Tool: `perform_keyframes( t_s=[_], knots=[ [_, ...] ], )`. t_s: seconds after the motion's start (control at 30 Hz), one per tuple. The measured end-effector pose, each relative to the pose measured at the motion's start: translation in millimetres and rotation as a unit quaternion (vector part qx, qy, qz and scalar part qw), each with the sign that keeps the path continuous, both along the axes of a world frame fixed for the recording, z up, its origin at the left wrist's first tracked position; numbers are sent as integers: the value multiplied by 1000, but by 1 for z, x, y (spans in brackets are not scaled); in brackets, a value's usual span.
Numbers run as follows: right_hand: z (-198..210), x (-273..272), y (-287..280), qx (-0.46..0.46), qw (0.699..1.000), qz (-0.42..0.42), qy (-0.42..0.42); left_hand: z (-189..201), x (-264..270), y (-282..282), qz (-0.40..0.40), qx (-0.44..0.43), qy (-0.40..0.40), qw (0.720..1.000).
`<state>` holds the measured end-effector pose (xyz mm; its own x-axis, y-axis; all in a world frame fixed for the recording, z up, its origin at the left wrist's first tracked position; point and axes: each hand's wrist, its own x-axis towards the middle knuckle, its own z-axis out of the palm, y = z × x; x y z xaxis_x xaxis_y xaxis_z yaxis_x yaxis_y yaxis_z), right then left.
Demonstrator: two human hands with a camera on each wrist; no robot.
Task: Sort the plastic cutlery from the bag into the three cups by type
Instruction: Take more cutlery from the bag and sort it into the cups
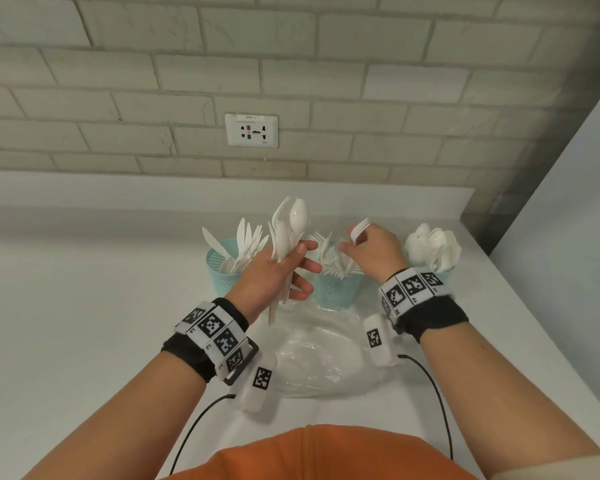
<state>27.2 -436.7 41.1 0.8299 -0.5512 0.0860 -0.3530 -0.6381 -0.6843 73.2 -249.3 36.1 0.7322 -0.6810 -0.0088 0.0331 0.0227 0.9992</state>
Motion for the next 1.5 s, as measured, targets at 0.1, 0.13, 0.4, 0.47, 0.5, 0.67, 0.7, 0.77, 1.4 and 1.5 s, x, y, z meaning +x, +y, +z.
perform_keyframes(
  t_s=[0.1,0.13,0.4,0.47,0.5,0.67,0.7,0.77,1.4,1.5],
  knots=[
    [3,-1,1,24,996,-16,-85,-4,2,-3,25,19,-33,999],
    [4,-2,1,11,996,-11,-88,-5,3,-4,34,24,-41,998],
    [19,-6,23,-45,991,32,-123,-9,5,-15,122,82,-204,968],
    [30,-7,40,-10,985,59,-161,-14,8,-19,131,96,-258,952],
    [34,-7,47,6,984,70,-165,-18,10,-22,133,107,-275,946],
    [34,-1,65,47,983,68,-161,-26,7,-24,155,161,-313,923],
    [35,-1,67,59,982,70,-167,-27,6,-23,157,164,-320,920],
    [42,-5,67,101,974,70,-190,-28,6,-22,157,167,-320,919],
    [-9,-20,12,-77,990,-20,-114,-15,-2,-21,178,149,-189,954],
    [-6,-18,15,-63,989,-18,-134,-11,-3,-18,147,149,-167,963]
  ],
)
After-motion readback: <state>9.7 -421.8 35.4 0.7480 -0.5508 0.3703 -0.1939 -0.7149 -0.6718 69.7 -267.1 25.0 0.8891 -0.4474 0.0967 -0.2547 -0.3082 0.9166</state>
